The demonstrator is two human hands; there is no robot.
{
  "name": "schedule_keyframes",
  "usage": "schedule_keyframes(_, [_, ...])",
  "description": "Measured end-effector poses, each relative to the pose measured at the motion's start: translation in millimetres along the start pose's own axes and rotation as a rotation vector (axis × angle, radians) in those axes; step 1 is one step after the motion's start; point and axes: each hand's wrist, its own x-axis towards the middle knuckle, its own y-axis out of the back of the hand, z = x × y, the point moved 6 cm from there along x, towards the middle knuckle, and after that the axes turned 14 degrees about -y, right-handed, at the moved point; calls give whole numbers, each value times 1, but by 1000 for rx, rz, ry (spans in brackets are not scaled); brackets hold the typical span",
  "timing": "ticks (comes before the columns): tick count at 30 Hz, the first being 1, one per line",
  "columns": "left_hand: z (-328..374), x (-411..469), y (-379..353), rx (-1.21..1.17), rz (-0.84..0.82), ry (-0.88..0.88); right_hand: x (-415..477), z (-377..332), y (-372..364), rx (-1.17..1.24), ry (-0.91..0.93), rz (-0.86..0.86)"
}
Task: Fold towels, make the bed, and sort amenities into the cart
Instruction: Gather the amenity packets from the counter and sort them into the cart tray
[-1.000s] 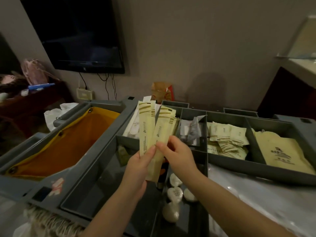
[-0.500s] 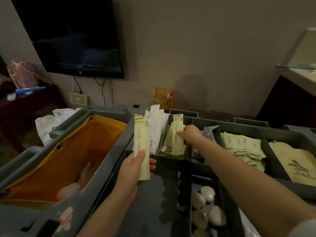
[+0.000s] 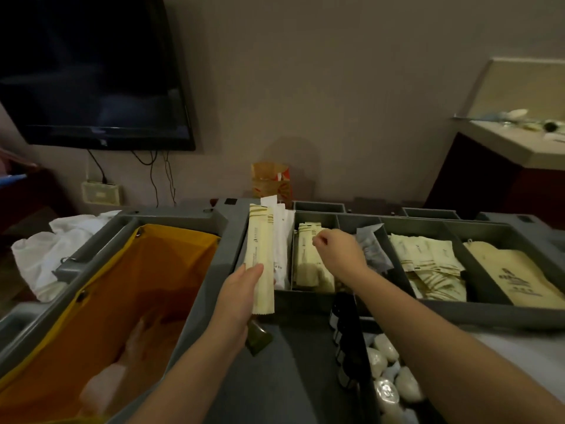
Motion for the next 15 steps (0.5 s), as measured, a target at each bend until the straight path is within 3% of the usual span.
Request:
schedule_keyframes(2, [0,1,-3,21,-63,3,-28,-6,19,247,7,-47])
schedule_keyframes(4, [0,-1,-10,53,-144,5,-62,-17,25,433,-1,-206])
schedule_keyframes(8, [-2,-7,-25,43,-328,-13,-109,-28,15,611,-63,-429])
schedule_keyframes(12, [-4,-4,-22,118,-440,10,-99,-16,13,631,-182,-378])
schedule_keyframes(15, [-4,11,-7,242,-353,-94,-56,4,21,510,-274,-213])
